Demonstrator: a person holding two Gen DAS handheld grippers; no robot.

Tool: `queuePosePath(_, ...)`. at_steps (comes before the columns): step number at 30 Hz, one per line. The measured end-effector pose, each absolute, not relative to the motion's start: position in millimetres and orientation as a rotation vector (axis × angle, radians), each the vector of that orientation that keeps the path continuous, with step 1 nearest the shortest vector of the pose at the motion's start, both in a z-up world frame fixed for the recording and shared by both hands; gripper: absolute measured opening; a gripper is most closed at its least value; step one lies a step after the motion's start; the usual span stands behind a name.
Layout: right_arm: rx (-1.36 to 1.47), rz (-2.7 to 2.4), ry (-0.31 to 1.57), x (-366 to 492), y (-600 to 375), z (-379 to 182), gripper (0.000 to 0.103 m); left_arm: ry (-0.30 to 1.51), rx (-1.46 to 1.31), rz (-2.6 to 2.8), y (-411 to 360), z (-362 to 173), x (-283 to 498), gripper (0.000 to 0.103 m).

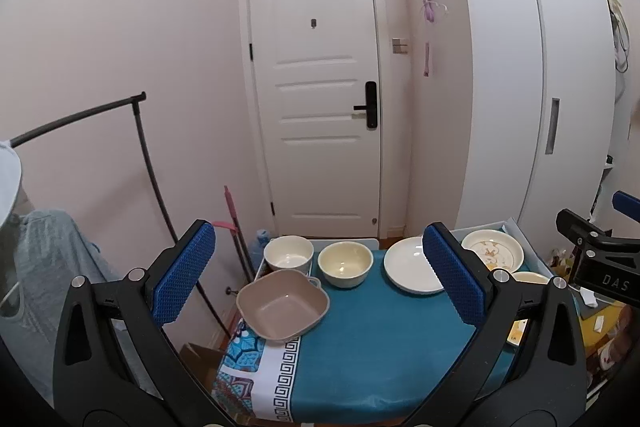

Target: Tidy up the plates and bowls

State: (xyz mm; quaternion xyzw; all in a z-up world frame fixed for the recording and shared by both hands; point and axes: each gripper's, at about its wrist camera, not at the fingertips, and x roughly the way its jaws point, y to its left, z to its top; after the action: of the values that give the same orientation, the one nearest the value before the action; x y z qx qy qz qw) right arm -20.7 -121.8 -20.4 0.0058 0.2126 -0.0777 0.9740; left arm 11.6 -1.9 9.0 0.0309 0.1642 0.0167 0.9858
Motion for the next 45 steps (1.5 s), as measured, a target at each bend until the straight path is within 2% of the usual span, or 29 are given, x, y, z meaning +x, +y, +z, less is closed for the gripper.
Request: queuePosePath(45, 0.011, -0.158, 0.45, -11, -122, -21, 0.103, 0.349, 0.065, 0.015, 0, 4, 26, 0.103)
